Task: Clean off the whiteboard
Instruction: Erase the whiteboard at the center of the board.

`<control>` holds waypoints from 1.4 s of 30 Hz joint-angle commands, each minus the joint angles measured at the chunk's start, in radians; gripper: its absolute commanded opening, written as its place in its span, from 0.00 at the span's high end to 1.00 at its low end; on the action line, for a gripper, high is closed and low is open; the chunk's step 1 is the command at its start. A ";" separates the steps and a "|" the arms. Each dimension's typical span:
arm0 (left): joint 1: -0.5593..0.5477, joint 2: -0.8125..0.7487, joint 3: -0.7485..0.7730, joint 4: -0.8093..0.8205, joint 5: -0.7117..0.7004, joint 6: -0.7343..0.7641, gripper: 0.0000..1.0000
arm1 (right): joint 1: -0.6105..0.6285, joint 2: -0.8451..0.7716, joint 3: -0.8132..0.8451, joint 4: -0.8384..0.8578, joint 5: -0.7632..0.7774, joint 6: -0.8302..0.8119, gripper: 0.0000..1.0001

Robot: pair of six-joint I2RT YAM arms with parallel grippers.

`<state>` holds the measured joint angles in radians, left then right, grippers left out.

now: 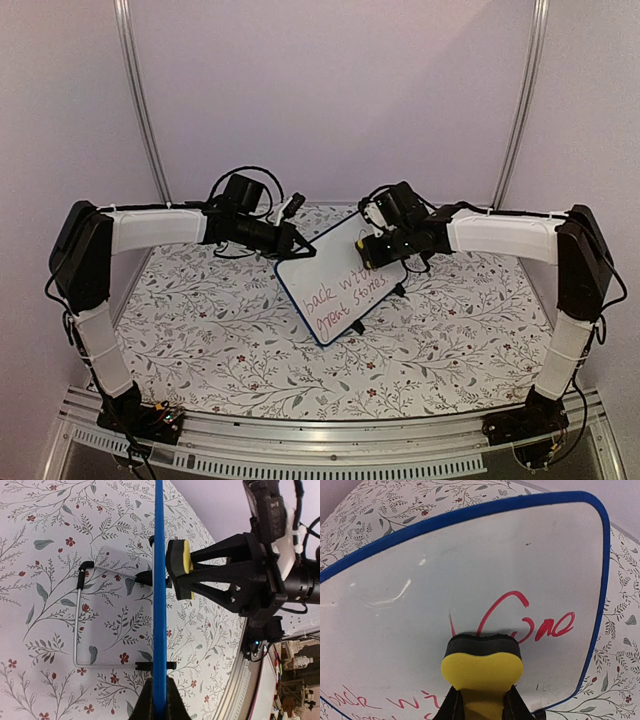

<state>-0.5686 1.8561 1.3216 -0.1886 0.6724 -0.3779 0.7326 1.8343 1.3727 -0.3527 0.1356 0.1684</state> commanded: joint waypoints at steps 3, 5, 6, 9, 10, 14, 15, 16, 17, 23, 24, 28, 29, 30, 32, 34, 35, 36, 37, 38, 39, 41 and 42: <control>-0.022 0.009 0.001 -0.039 -0.012 0.047 1.00 | -0.006 0.056 0.084 0.024 -0.006 0.007 0.84; -0.023 0.009 0.001 -0.039 -0.011 0.047 1.00 | -0.007 0.077 0.113 0.023 0.009 0.006 0.84; -0.023 0.009 0.001 -0.038 -0.013 0.048 1.00 | -0.008 0.084 0.128 0.023 0.015 0.008 0.84; -0.022 0.010 0.001 -0.038 -0.014 0.048 1.00 | -0.017 0.108 0.167 0.023 0.021 0.014 0.84; -0.022 0.010 0.001 -0.039 -0.014 0.049 1.00 | -0.020 0.112 0.178 0.022 0.021 0.013 0.84; -0.022 0.009 0.002 -0.042 -0.016 0.052 1.00 | -0.022 0.123 0.192 0.001 0.011 0.009 0.83; -0.021 0.009 0.002 -0.043 -0.018 0.052 1.00 | -0.021 0.123 0.184 -0.004 0.004 0.009 0.84; -0.022 0.008 0.002 -0.043 -0.018 0.051 1.00 | -0.021 0.118 0.172 -0.009 -0.003 0.011 0.84; -0.022 0.010 0.002 -0.044 -0.016 0.052 1.00 | -0.021 0.113 0.156 -0.010 -0.013 0.012 0.84; -0.022 0.011 0.002 -0.042 -0.012 0.048 1.00 | -0.021 0.057 0.032 -0.016 -0.051 0.028 0.83; -0.022 0.012 0.002 -0.040 -0.011 0.048 1.00 | -0.021 0.050 0.015 -0.016 -0.056 0.034 0.84; -0.022 0.010 0.002 -0.041 -0.012 0.047 1.00 | -0.021 0.019 -0.045 -0.023 -0.053 0.048 0.84; -0.022 0.009 0.002 -0.040 -0.013 0.047 1.00 | -0.021 0.015 -0.055 -0.027 -0.051 0.050 0.84; -0.023 0.008 0.001 -0.040 -0.014 0.047 1.00 | -0.021 0.008 -0.063 -0.029 -0.050 0.051 0.84; -0.022 0.006 0.001 -0.040 -0.014 0.047 1.00 | -0.020 0.000 -0.076 -0.029 -0.044 0.052 0.84; -0.023 0.004 0.001 -0.040 -0.014 0.048 1.00 | -0.021 -0.006 -0.079 -0.032 -0.038 0.054 0.84; -0.023 0.005 0.001 -0.040 -0.016 0.048 1.00 | -0.021 -0.006 -0.078 -0.031 -0.038 0.055 0.84; -0.022 0.003 0.001 -0.040 -0.017 0.048 1.00 | -0.020 -0.007 -0.077 -0.028 -0.041 0.056 0.84; -0.023 0.002 0.001 -0.040 -0.016 0.049 1.00 | -0.019 -0.004 -0.073 -0.024 -0.043 0.056 0.84; -0.022 0.003 0.001 -0.041 -0.016 0.048 1.00 | -0.020 0.000 -0.064 -0.024 -0.045 0.053 0.84; -0.022 0.002 0.001 -0.040 -0.017 0.048 1.00 | -0.021 0.005 -0.054 -0.024 -0.049 0.052 0.84; -0.022 0.000 0.001 -0.041 -0.017 0.048 1.00 | -0.020 0.019 -0.026 -0.025 -0.055 0.048 0.84; -0.023 -0.001 0.001 -0.040 -0.016 0.048 1.00 | -0.019 0.027 -0.012 -0.025 -0.056 0.045 0.84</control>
<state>-0.5682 1.8561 1.3224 -0.1936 0.6689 -0.3931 0.7170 1.8431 1.3167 -0.3588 0.0975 0.2134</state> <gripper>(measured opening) 0.028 0.202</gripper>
